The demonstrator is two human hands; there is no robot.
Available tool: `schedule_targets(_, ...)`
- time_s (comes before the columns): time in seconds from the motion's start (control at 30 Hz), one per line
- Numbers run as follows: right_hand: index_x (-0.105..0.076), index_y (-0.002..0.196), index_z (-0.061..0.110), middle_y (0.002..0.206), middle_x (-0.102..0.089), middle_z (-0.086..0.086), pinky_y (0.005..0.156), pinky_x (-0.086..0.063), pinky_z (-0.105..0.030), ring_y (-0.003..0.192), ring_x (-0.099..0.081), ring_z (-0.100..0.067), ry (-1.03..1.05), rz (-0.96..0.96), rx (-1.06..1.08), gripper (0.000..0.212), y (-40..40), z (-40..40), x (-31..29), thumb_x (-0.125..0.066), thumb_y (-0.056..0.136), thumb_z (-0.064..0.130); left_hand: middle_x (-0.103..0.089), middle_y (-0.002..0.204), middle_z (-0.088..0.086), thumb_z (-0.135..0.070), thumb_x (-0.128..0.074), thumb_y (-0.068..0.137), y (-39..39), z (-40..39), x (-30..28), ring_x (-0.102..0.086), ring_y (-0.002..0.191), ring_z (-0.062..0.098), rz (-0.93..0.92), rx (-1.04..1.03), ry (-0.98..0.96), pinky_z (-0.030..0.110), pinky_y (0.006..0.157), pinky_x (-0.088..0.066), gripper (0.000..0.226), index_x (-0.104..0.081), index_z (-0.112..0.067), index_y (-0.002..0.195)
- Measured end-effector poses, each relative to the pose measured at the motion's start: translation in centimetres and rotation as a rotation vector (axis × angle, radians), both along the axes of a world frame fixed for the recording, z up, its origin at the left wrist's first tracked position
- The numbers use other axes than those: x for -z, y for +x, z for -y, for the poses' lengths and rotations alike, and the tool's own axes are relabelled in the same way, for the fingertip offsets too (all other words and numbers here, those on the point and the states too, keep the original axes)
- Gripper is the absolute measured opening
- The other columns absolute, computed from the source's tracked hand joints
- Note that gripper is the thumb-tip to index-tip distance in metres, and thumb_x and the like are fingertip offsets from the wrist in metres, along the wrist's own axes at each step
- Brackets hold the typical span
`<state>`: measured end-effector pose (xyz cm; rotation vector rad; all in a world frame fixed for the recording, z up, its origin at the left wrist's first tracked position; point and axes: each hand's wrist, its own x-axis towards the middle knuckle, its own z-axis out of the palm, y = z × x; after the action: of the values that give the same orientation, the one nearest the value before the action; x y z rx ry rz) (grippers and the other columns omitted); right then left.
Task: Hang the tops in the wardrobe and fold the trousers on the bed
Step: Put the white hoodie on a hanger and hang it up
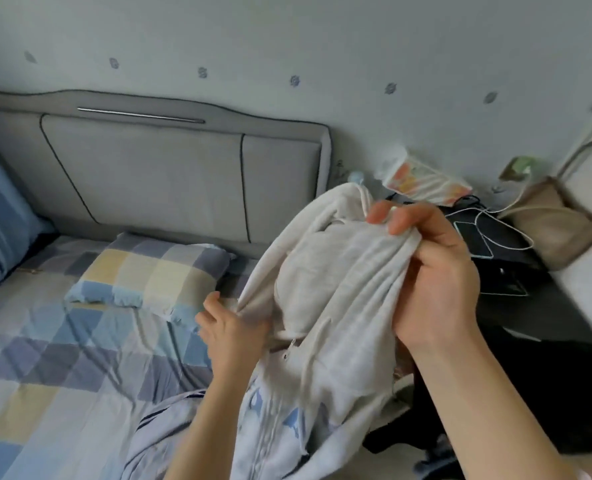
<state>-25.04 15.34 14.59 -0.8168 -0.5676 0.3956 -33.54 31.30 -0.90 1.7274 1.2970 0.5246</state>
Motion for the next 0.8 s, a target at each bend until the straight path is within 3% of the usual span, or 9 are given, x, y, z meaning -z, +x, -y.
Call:
schedule_targets(0.1, -0.059, 0.061, 0.014, 0.084, -0.063, -0.004, 0.1, -0.043, -0.042, 0.096, -0.059, -0.024, 0.084, 0.022, 0.077, 0.027, 1.1, 5.5, -1.9, -0.041, 0.066, -0.004, -0.045, 0.126, 0.018, -0.038, -0.07, 0.083, 0.4, 1.7, -0.5, -0.044, 0.113, 0.039, -0.212, 0.129, -0.042, 0.041, 0.094, -0.04, 0.05, -0.048, -0.014, 0.121)
schedule_targets(0.2, -0.06, 0.059, 0.016, 0.084, -0.064, -0.002, 0.094, -0.048, -0.036, 0.094, -0.061, -0.021, 0.054, 0.057, 0.227, 0.031, 1.9, 12.4, -2.4, -0.04, 0.068, -0.005, -0.064, 0.107, 0.021, -0.019, -0.061, 0.095, 1.0, 4.7, -3.3, -0.059, 0.081, 0.029, 0.008, 0.187, -0.315, 0.04, 0.078, -0.054, 0.03, -0.059, 0.002, 0.116)
schedule_targets(0.3, -0.061, 0.057, 0.018, 0.082, -0.065, -0.001, 0.087, -0.049, -0.029, 0.09, -0.062, -0.018, -0.063, 0.097, 0.398, 0.047, 2.2, 20.2, -2.6, -0.033, 0.074, -0.016, -0.055, 0.074, 0.01, -0.009, -0.054, 0.096, 1.6, 9.1, -7.9, -0.051, 0.061, 0.023, 0.148, 0.156, -0.293, 0.037, 0.068, -0.049, 0.005, -0.058, -0.005, 0.096)
schedule_targets(0.4, -0.058, 0.052, 0.018, 0.078, -0.065, 0.0, 0.081, -0.047, -0.022, 0.085, -0.062, -0.014, -0.173, 0.097, 0.501, 0.054, 2.5, 27.1, -2.4, -0.031, 0.071, -0.024, -0.044, 0.06, 0.009, -0.013, -0.052, 0.093, 2.4, 14.1, -12.1, -0.038, 0.053, 0.022, 0.211, 0.176, -0.189, 0.029, 0.055, -0.035, 0.021, -0.053, -0.005, 0.074)
schedule_targets(0.5, -0.053, 0.048, 0.018, 0.075, -0.063, 0.001, 0.066, -0.036, -0.026, 0.08, -0.053, -0.02, -0.356, 0.166, 0.582, 0.052, 2.4, 33.3, -2.4, -0.031, 0.062, -0.027, -0.044, 0.067, 0.009, -0.008, -0.051, 0.09, 3.2, 20.7, -15.1, -0.037, 0.063, 0.019, 0.237, 0.312, -0.071, 0.029, 0.056, -0.029, 0.016, -0.053, -0.002, 0.075)
schedule_targets(0.6, -0.052, 0.049, 0.017, 0.074, -0.061, -0.001, 0.06, -0.026, -0.028, 0.078, -0.041, -0.023, -0.516, 0.194, 0.615, 0.041, 2.1, 40.4, -2.9, -0.033, 0.059, -0.018, -0.05, 0.067, 0.008, -0.004, -0.053, 0.089, 3.5, 28.5, -17.5, -0.04, 0.057, 0.018, 0.315, 0.469, -0.113, 0.026, 0.052, -0.032, 0.015, -0.055, -0.002, 0.074)
schedule_targets(0.67, -0.057, 0.06, 0.016, 0.073, -0.056, -0.005, 0.062, -0.03, -0.027, 0.078, -0.042, -0.021, -0.623, 0.178, 0.594, 0.024, 1.9, 44.9, -3.3, -0.042, 0.062, -0.003, -0.06, 0.069, 0.007, -0.003, -0.058, 0.086, 3.3, 32.6, -18.8, -0.054, 0.061, 0.02, 0.392, 0.555, -0.213, 0.026, 0.055, -0.042, 0.01, -0.061, -0.006, 0.078)
schedule_targets(0.73, -0.06, 0.087, 0.021, 0.08, -0.052, -0.006, 0.064, -0.031, -0.026, 0.08, -0.045, -0.019, -0.868, 0.172, 0.586, 0.013, 1.3, 48.6, -3.6, -0.06, 0.077, 0.013, -0.065, 0.074, 0.009, -0.009, -0.065, 0.075, 3.1, 36.1, -19.6, -0.061, 0.07, 0.024, 0.457, 0.657, -0.289, 0.03, 0.064, -0.047, 0.009, -0.065, -0.006, 0.084)
schedule_targets(0.8, -0.045, 0.117, 0.029, 0.099, -0.045, -0.002, 0.067, -0.034, -0.021, 0.085, -0.048, -0.014, -1.224, 0.176, 0.491, 0.034, 0.8, 51.9, -3.2, -0.064, 0.089, 0.031, -0.064, 0.077, 0.012, -0.013, -0.06, 0.06, 3.1, 39.5, -20.0, -0.061, 0.075, 0.024, 0.493, 0.79, -0.342, 0.033, 0.068, -0.045, 0.029, -0.066, -0.001, 0.086)
